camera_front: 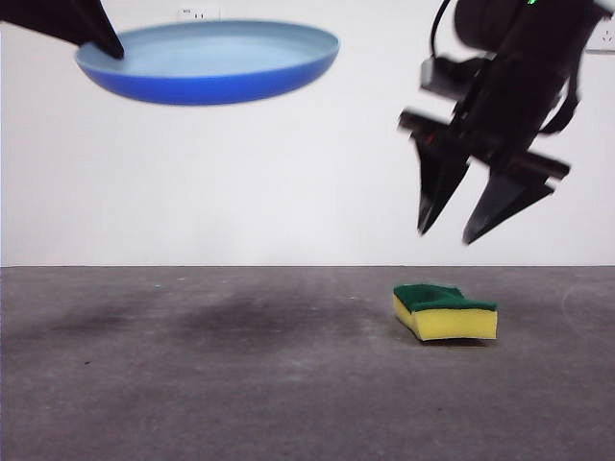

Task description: Pick up the plate,pick up the cloth,clean the plate with the cloth

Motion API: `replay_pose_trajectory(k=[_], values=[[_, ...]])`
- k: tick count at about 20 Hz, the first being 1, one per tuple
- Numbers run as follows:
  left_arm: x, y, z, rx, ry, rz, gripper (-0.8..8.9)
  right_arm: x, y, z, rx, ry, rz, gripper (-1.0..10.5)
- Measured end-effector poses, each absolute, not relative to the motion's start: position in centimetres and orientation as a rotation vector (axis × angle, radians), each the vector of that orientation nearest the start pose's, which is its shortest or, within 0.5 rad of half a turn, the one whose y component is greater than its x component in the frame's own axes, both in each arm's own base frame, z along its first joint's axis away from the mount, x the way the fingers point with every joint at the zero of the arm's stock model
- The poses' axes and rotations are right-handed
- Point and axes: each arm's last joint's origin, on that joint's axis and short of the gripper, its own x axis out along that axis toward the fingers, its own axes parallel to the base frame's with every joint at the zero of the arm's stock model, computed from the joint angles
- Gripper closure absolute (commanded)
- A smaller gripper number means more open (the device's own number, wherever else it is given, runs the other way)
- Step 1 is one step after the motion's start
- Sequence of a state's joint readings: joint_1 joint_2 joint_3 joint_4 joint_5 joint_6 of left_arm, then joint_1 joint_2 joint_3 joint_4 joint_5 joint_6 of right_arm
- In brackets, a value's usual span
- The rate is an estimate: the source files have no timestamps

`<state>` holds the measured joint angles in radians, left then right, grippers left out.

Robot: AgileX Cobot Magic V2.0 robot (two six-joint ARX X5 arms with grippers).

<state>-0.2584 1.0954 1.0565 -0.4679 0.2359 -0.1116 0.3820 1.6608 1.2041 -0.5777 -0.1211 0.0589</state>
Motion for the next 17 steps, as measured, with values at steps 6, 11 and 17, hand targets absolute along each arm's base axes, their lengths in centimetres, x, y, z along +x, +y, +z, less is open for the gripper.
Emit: replay_pose_trajectory(k=[6,11,17], values=[[21.6,-6.4,34.0,-0.098,0.582,-0.451,8.22,32.6,14.3,18.9,-0.141,1.137,0.398,7.0],[21.6,-6.4,34.0,-0.095,0.582,-0.451,8.22,33.3,14.6,16.9,-0.15,1.177,0.388,8.1],[21.6,-6.4,34.0,-0.094,0.582,-0.451,8.22,33.7,14.6,16.3,-0.17,1.182,0.359,9.6]])
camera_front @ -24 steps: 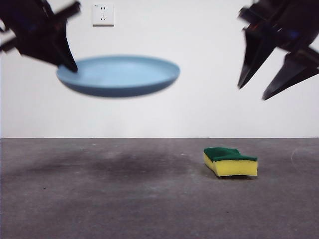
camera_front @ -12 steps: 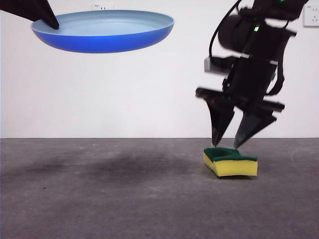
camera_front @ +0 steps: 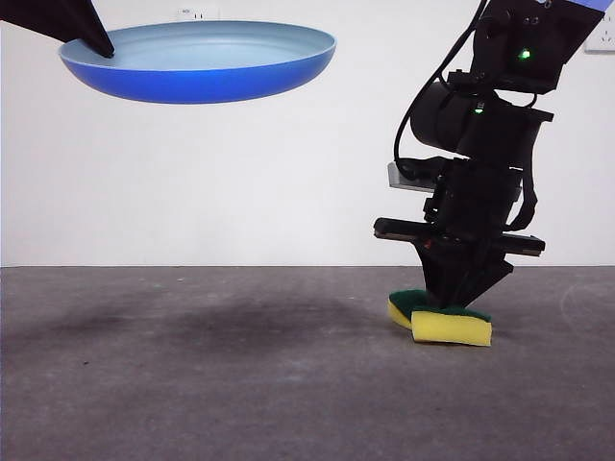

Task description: Pick up the plate,pick up the cloth,clean the plate with the cloth

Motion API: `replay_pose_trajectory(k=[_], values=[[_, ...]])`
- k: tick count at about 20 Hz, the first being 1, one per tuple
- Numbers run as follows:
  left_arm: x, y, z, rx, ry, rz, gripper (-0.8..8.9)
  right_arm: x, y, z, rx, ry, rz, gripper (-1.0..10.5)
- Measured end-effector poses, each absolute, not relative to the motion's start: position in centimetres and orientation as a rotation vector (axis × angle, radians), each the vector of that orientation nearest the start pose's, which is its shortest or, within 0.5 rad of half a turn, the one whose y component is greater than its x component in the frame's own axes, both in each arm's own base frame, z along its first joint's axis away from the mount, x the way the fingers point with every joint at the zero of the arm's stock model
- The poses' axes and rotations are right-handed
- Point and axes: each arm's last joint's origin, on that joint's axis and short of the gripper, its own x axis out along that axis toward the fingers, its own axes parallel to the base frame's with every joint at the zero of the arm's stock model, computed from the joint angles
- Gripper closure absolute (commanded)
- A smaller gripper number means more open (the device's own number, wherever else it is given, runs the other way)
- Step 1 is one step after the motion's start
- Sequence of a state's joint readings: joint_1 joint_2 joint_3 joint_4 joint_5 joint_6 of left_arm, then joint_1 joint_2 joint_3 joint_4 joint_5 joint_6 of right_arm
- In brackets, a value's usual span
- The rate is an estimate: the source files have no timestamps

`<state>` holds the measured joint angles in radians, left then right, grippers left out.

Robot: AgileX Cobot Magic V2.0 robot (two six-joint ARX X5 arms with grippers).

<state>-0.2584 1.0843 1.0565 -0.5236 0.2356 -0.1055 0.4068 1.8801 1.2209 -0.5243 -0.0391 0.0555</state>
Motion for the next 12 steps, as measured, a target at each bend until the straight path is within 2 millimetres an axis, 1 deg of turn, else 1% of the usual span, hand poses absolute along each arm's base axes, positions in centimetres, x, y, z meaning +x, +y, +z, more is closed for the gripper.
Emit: replay_pose_trajectory(k=[3,5,6,8,9,11,12], values=[[21.9,-6.3,33.7,-0.078,0.593,-0.398,8.22,33.6,14.6,16.5,-0.173,1.177,0.356,9.6],[23.0,-6.4,32.6,-0.043,0.637,-0.327,8.22,33.0,14.6,17.8,-0.171,1.151,0.363,9.6],[23.6,-6.5,31.9,-0.032,0.665,-0.31,8.22,32.4,14.6,19.4,-0.17,1.116,0.371,9.6],[25.2,-7.0,30.1,-0.021,0.743,-0.305,8.22,30.6,14.3,24.1,-0.144,0.982,0.401,9.6],[25.9,-7.3,29.1,-0.015,0.782,-0.309,8.22,29.6,14.1,26.1,-0.119,0.929,0.431,9.6],[26.9,-8.4,27.4,0.002,0.851,-0.331,8.22,27.9,14.2,28.6,-0.063,0.865,0.51,9.6],[27.1,-9.1,26.7,0.01,0.878,-0.35,8.22,27.2,14.4,29.4,-0.047,0.845,0.54,9.6]])
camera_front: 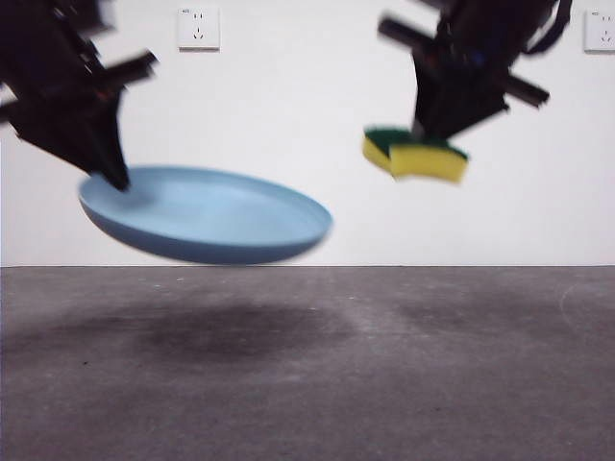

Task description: Pick up the plate,pick up the cloth,clean the plate with the cloth

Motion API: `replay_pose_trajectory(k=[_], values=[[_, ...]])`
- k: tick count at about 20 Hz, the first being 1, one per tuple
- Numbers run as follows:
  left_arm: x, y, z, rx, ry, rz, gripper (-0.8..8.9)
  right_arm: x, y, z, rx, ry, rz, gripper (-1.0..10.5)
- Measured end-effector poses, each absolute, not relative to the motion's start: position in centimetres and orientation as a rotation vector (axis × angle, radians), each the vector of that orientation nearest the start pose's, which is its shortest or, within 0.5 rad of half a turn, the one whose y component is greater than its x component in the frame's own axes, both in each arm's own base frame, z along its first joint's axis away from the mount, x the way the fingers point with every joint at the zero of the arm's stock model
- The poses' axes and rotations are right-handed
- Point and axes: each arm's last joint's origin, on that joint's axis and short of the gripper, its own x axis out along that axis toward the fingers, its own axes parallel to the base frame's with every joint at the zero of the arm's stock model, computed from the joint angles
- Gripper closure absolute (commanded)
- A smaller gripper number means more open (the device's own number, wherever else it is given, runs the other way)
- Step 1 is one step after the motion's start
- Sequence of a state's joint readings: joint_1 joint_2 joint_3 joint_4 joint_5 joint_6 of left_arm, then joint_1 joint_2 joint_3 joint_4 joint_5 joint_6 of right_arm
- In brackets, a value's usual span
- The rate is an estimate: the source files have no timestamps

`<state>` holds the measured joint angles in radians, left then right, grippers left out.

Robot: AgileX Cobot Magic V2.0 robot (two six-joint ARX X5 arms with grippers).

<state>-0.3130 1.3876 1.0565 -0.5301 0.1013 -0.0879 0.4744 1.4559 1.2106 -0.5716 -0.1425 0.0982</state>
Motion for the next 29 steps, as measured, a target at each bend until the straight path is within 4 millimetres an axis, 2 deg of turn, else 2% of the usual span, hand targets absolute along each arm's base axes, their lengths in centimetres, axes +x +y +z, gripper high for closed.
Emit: replay_pose_trajectory(k=[3,7,12,14,16,18,21,22,24,27,29], values=[[27.1,-11.6,25.6,0.024,0.915,-0.449,8.22,25.4,16.0,30.5,-0.053,0.814,0.615,9.6],[26.2,-14.6,26.1,0.012,0.856,-0.557,8.22,24.7,19.5,29.1,-0.086,0.837,0.705,9.6],[25.9,-15.3,26.2,-0.01,0.848,-0.571,8.22,23.1,24.3,25.9,-0.162,0.926,0.811,9.6],[25.9,-15.2,26.2,-0.004,0.85,-0.559,8.22,22.1,25.6,24.6,-0.228,0.98,0.809,9.6],[25.9,-15.2,26.2,-0.002,0.849,-0.555,8.22,20.9,25.7,24.0,-0.343,1.023,0.746,9.6],[25.9,-15.2,26.2,-0.002,0.849,-0.556,8.22,20.3,25.0,23.6,-0.476,1.061,0.64,9.6],[25.8,-15.2,26.1,-0.001,0.857,-0.551,8.22,21.4,22.8,23.7,-0.632,1.025,0.385,9.6],[25.8,-15.2,26.1,0.0,0.867,-0.554,8.22,22.3,22.1,24.2,-0.637,0.977,0.31,9.6],[25.7,-15.2,26.0,-0.014,0.886,-0.57,8.22,23.4,21.4,24.9,-0.587,0.918,0.273,9.6],[25.7,-15.3,26.1,-0.043,0.893,-0.594,8.22,25.1,20.8,25.7,-0.47,0.847,0.299,9.6],[25.7,-15.2,26.1,-0.058,0.895,-0.607,8.22,25.9,20.7,26.0,-0.383,0.813,0.376,9.6]])
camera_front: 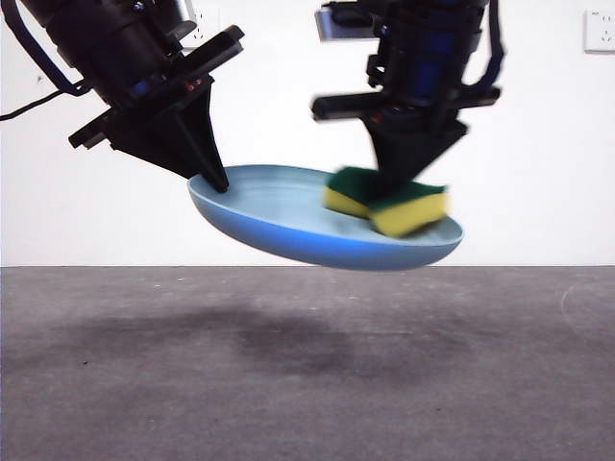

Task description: Pick up the plate,pick up the cloth,clean the plate with the cloth

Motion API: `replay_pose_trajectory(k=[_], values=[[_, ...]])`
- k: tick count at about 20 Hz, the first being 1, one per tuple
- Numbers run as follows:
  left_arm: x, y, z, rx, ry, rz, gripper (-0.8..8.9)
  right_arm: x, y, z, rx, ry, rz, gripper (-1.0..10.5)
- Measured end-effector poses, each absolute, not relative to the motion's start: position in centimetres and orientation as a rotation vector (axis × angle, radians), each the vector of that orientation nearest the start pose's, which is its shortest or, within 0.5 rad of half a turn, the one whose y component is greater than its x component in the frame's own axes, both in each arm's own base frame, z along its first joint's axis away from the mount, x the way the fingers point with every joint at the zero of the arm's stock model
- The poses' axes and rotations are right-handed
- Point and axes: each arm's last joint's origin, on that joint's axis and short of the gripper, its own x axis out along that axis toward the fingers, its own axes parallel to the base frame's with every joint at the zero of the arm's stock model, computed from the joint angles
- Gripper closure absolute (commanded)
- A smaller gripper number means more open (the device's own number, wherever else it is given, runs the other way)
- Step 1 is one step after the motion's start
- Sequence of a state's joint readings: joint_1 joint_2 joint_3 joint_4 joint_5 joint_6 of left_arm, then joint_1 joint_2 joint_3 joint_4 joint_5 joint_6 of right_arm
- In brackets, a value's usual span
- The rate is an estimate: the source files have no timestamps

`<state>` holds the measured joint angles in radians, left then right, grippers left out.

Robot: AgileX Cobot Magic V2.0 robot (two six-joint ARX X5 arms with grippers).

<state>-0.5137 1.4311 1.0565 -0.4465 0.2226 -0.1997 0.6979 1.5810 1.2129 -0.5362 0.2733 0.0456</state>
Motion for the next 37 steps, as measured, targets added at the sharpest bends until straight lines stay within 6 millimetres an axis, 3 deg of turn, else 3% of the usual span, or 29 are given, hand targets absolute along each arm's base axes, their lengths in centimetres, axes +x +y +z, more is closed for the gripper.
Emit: replay_pose_trajectory(k=[4,8,11,14,17,19,23,26,29,31,33,37], values=[[26.0,-15.3,26.4,-0.081,0.856,-0.619,8.22,26.7,21.4,26.7,-0.204,0.77,0.63,9.6],[26.4,-15.6,26.9,-0.12,0.793,-0.644,8.22,25.3,22.7,26.5,-0.15,0.838,0.833,9.6],[26.5,-15.6,26.9,-0.137,0.784,-0.651,8.22,24.1,22.3,25.8,-0.217,0.983,0.801,9.6],[26.6,-15.6,26.9,-0.141,0.778,-0.647,8.22,23.1,20.7,24.8,-0.428,1.122,0.572,9.6],[26.6,-15.5,26.9,-0.16,0.796,-0.66,8.22,23.9,19.2,25.3,-0.587,1.009,0.265,9.6],[26.4,-15.5,26.8,-0.185,0.823,-0.685,8.22,24.6,19.1,26.3,-0.562,0.886,0.186,9.6],[26.4,-15.4,26.8,-0.215,0.838,-0.696,8.22,25.9,19.8,28.0,-0.395,0.701,0.252,9.6],[26.5,-15.3,26.8,-0.222,0.843,-0.689,8.22,26.5,21.2,29.2,-0.234,0.585,0.486,9.6],[26.4,-15.2,26.6,-0.119,0.819,-0.638,8.22,26.2,21.7,29.3,-0.168,0.615,0.695,9.6],[26.5,-14.9,26.2,0.044,0.792,-0.472,8.22,25.6,21.2,29.4,-0.171,0.655,0.691,9.6],[27.6,-14.1,25.2,0.16,0.785,-0.333,8.22,24.5,20.3,30.8,-0.163,0.635,0.688,9.6],[30.8,-12.6,21.2,0.182,0.869,-0.258,8.22,22.4,17.9,33.6,-0.199,0.58,0.542,9.6]])
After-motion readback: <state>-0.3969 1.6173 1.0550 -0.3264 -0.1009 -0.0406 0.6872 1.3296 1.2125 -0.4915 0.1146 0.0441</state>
